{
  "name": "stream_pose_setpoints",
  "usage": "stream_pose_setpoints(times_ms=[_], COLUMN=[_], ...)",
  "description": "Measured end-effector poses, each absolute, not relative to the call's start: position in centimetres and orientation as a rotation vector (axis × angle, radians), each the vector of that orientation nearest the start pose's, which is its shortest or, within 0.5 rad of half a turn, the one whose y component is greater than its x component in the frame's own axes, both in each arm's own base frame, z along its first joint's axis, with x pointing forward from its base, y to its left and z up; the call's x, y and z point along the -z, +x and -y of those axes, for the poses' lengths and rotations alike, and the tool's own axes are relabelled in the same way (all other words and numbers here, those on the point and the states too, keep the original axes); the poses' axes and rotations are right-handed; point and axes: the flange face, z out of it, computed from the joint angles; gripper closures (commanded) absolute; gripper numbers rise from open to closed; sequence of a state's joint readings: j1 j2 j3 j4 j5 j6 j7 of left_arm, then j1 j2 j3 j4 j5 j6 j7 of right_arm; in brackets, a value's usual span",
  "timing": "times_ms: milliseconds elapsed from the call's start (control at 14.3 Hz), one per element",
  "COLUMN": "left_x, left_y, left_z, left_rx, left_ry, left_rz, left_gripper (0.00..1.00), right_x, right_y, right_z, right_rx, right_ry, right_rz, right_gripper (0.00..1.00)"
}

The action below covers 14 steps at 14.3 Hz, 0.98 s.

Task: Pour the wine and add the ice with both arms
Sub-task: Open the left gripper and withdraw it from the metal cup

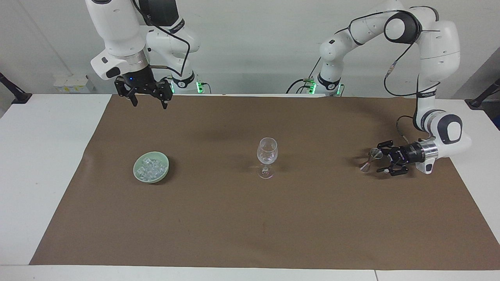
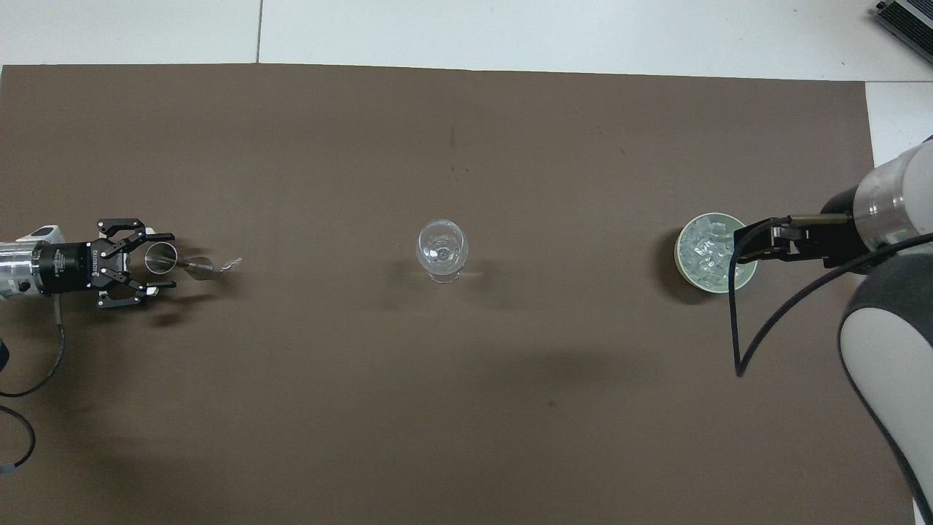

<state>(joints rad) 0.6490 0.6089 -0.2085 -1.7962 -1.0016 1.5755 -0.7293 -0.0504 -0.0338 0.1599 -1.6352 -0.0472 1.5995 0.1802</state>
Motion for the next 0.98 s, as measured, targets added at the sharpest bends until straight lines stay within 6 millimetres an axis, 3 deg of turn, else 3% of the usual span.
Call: stream_pose_setpoints(times_ms=[140,419,698,977], left_x=[-23.8,-27.1,-34.3,-41.4], left_y=[57.0,58.2,59.7,60.5], left_z=[-19.0,-21.4,-21.9,-19.8], left_rx=[1.021,0.956,0.877,0.786], left_ry=[1.412,1.608,1.820,2.030], left_rz=[-1.450,-1.446,-1.387,-1.334], left_gripper=[0.00,0.00,0.00,0.00], right_x=[-61.1,-57.6,-53.6,-49.0], right_y=[55.0,55.1,55.4,55.2], right_z=[-5.5,-3.8,-2.0,-0.5], right_rx=[0.094,0.177,0.211,0.215], right_ry=[-3.185,-3.183,-3.182,-3.181], right_rz=[-0.083,-0.047,-0.038,-0.039], right_gripper=[0.00,0.00,0.00,0.00])
